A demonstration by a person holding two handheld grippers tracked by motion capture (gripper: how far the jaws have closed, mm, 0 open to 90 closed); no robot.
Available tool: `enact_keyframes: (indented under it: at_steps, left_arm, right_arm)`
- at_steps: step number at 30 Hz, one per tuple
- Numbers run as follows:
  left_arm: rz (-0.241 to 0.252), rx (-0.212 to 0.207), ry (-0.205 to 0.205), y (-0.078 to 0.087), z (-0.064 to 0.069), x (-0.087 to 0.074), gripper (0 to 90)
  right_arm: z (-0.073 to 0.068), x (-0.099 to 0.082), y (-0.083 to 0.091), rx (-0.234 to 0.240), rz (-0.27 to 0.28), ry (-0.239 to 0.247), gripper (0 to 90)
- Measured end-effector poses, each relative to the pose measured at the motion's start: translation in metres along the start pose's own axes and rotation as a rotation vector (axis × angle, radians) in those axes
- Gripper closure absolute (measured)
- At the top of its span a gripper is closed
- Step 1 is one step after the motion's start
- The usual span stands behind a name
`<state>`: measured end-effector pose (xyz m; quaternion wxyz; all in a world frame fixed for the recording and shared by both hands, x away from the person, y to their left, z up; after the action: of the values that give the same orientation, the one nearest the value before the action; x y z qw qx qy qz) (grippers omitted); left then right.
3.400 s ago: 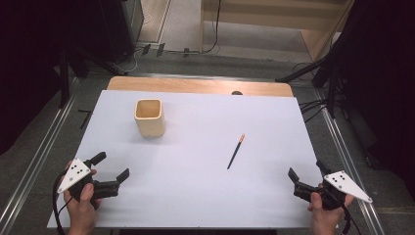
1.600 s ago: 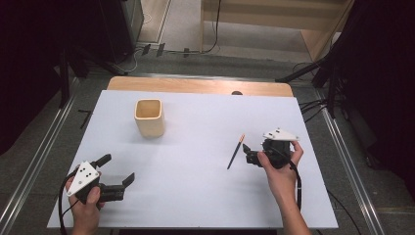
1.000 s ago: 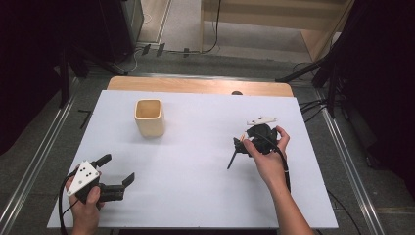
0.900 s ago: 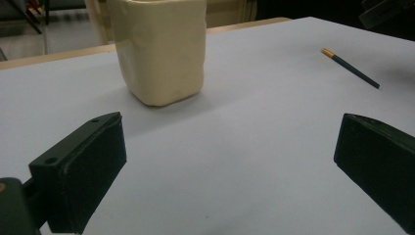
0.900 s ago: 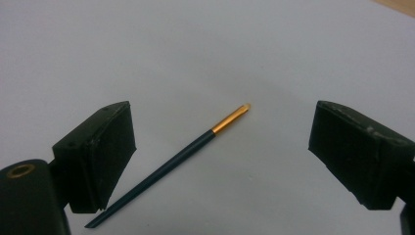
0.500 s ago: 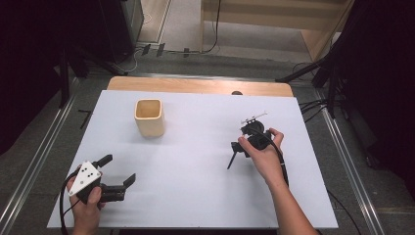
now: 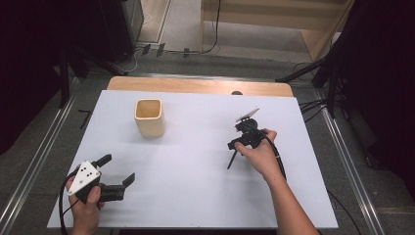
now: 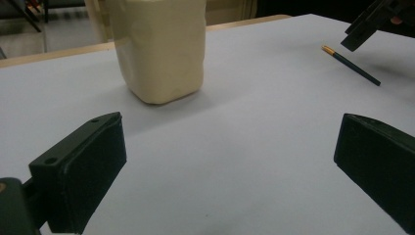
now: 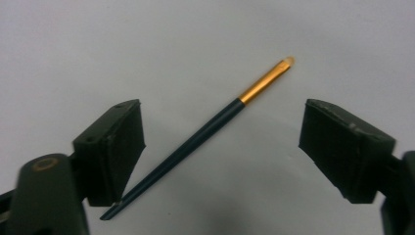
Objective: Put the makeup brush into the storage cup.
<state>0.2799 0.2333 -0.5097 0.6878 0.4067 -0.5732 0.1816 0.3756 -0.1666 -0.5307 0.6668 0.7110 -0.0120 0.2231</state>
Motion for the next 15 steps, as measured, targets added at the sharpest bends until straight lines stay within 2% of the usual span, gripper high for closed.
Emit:
enact_keyframes:
  at_steps: [4,5,8,10,12,15]
  left_arm:
    - [-0.003,0.0,0.001,-0.0011,-0.0001,-0.0005,0.0]
    - [-0.005,-0.001,0.001,-0.0013,0.0002,-0.0007,0.0]
    - [-0.008,-0.001,-0.001,-0.0017,0.0004,-0.0009,0.0]
    - [-0.009,0.0,-0.002,-0.0019,0.0002,-0.0011,0.0]
    - [-0.011,0.0,-0.001,-0.0021,0.0001,-0.0013,0.0]
    - [-0.011,-0.002,-0.002,-0.0024,0.0002,-0.0014,0.0]
  right_arm:
    - [-0.002,0.0003,-0.002,-0.009,-0.022,0.015,25.5]
    - [-0.0026,0.0005,-0.0031,-0.011,-0.032,-0.005,27.1]
    - [-0.0015,0.0014,-0.0049,-0.02,-0.034,-0.012,28.1]
    - [-0.0021,0.0026,-0.0072,-0.014,-0.039,-0.054,31.0]
    - [-0.0023,0.003,-0.0076,-0.006,-0.041,-0.069,32.6]
    - [-0.002,0.0037,-0.0094,0.022,-0.066,-0.119,36.2]
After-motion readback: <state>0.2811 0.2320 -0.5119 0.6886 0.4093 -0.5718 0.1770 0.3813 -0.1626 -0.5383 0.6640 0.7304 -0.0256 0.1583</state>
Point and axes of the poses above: each handheld gripper's, and its own axes: y roughly backward along the jaws, x roughly out of its top, z roughly to its right, the point moved 7 cm from there along -y, roughly forward along the jaws, and after that the axes turned 1 degree about -x, right-handed, at the moved point
